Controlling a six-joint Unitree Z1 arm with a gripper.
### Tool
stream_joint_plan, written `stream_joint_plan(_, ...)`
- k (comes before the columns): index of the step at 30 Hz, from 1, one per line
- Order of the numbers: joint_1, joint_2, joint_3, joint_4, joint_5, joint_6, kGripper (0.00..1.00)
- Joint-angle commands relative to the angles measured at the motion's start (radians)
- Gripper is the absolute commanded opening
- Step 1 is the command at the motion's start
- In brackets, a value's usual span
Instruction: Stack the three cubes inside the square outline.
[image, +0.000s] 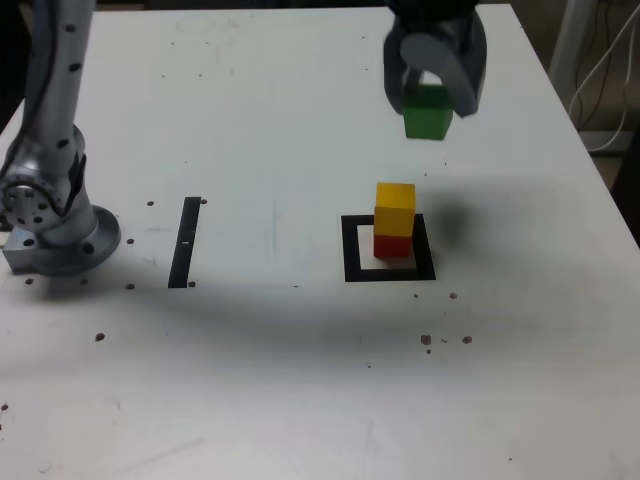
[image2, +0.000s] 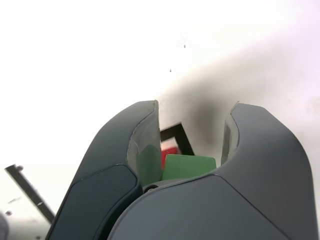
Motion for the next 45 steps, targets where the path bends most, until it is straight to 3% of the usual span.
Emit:
stream_joint_plan(1, -0.019, -0.019, -0.015, 0.041, 0.006, -0.022, 0.00)
stream_joint_plan(8, -0.099, -0.024, -0.038, 0.153, 0.016, -0.218, 0.00)
stream_joint_plan(16, -0.137, 0.012, -0.027, 0.192, -0.036, -0.426, 0.00)
stream_joint_plan(22, -0.135, 0.037, -0.021, 0.190, -0.023, -0.452, 0.00)
stream_joint_plan(39, -0.123, 0.091, -0.003, 0.174, -0.033, -0.452, 0.00)
stream_joint_plan(45, -0.122, 0.093, -0.002, 0.161, -0.037, -0.452, 0.08)
